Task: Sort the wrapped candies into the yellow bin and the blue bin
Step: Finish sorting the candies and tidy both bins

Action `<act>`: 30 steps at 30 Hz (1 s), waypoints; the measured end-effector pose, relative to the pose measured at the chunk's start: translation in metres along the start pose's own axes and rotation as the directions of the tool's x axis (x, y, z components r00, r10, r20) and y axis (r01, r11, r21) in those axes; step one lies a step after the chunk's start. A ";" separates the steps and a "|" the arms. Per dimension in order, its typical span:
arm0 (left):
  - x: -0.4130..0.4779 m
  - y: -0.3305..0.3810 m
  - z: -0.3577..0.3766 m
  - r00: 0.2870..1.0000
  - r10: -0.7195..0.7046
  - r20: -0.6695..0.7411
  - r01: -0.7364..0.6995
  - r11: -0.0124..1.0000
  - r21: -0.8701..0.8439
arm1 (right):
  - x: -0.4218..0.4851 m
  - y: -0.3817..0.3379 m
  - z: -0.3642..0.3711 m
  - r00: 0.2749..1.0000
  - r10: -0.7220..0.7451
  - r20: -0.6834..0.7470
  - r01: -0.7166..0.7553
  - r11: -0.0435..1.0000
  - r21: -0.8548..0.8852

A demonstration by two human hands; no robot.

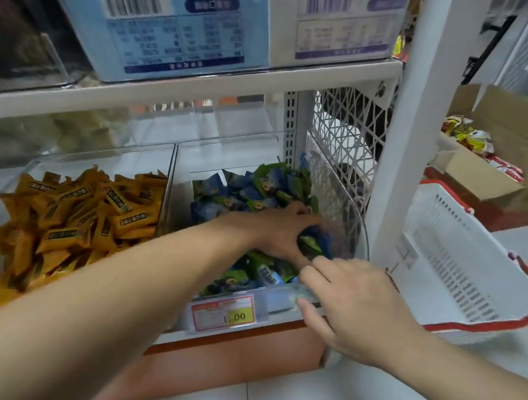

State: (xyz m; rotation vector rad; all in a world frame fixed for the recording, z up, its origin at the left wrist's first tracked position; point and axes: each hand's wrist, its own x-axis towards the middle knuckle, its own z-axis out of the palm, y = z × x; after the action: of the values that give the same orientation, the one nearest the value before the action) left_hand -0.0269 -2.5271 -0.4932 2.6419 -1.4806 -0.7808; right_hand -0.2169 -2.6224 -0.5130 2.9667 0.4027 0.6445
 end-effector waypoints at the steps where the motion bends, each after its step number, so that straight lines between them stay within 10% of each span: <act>1: -0.002 -0.004 0.001 1.000 -0.005 0.015 0.003 0.996 0.089 | 0.000 0.000 0.003 0.999 -0.010 -0.031 0.009 1.000 -0.015; 19: -0.072 -0.040 -0.052 0.980 -0.198 0.030 0.173 0.913 0.369 | 0.004 -0.006 0.008 0.987 0.006 -0.163 -0.018 0.997 -0.073; 24: -0.047 0.008 -0.048 0.938 0.081 -0.337 0.092 0.879 0.467 | 0.003 -0.006 0.011 0.985 0.019 -0.169 -0.030 0.997 -0.068; 27: -0.024 0.029 -0.030 0.978 0.119 -0.170 -0.095 0.985 0.141 | 0.004 -0.006 0.012 0.987 0.020 -0.162 -0.030 0.998 -0.062; 30: -0.008 0.026 -0.003 0.995 0.088 0.039 -0.096 0.957 0.272 | 0.004 -0.004 0.012 0.987 0.006 -0.160 -0.016 0.998 -0.064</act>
State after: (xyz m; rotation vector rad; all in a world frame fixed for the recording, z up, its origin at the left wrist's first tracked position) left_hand -0.0497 -2.5361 -0.4808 2.7332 -1.8272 -0.6487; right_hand -0.2092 -2.6181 -0.5232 2.8671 0.3686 0.8835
